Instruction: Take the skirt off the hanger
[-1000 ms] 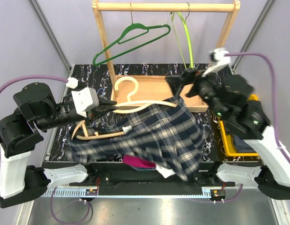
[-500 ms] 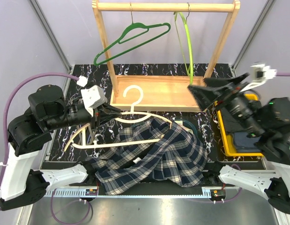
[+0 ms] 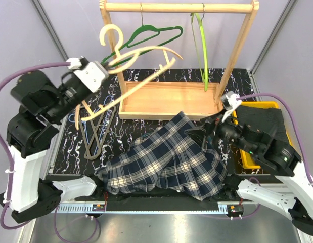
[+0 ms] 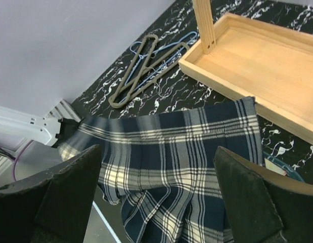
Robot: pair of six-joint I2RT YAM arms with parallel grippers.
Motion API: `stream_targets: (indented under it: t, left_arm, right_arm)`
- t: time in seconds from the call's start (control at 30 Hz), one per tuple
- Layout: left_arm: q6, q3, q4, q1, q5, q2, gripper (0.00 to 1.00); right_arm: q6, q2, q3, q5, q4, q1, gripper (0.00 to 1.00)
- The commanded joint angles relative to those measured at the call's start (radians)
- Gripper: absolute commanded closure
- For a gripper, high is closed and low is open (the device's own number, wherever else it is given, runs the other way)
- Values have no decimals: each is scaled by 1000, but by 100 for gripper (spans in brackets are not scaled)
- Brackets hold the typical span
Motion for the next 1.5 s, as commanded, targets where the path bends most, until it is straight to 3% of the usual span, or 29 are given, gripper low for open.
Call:
stream_targets:
  t: [0.0, 0.13, 0.3, 0.47, 0.7, 0.8, 0.83, 0.87, 1.03, 1.1, 1.2, 1.23, 1.3, 1.33, 1.47]
  left_arm:
    - [77, 82, 208, 45, -88, -27, 100]
    - [73, 68, 203, 42, -113, -56, 100]
    - [106, 11, 211, 43, -253, -160, 100]
    - [136, -9, 165, 43, -384, -263, 100]
    - [135, -228, 128, 86, -491, -415, 100]
    - [155, -388, 94, 86, -568, -487, 100]
    - [158, -427, 36, 78, -611, -504, 100]
    - [161, -466, -1, 71, -629, -541, 100]
    - [138, -752, -102, 19, -772, -663, 100]
    - [112, -919, -127, 14, -786, -711, 100]
    - [119, -1038, -110, 14, -775, -746, 94]
    - [123, -1058, -90, 12, -766, -751, 89]
    - [130, -1125, -66, 14, -765, -754, 89]
    - [133, -1145, -43, 14, -762, -754, 89]
    - [135, -1253, 46, 16, -748, -771, 93]
  right_arm:
    - [-44, -57, -54, -49, 41, -4, 0]
    - [-22, 36, -117, -64, -21, -4, 1]
    - [2, 248, -183, -55, -112, -1, 0]
    - [-2, 311, -191, -87, -114, 10, 0]
    - [-10, 443, -200, -81, -116, 123, 0]
    - [39, 448, -227, -100, -51, 147, 36]
    - [53, 449, -231, -97, -24, 147, 61]
    - [67, 448, -228, -81, -20, 147, 100]
    - [74, 377, -174, 14, -31, 148, 100]
    - [44, 310, -19, 93, -66, 148, 100]
    - [13, 280, 246, 173, -85, 148, 100]
    - [5, 294, 406, 190, -94, 148, 100]
    - [-2, 328, 591, 225, -115, 148, 100]
    - [-5, 374, 769, 285, -140, 148, 100]
    - [-48, 477, 1100, 321, -155, 150, 100]
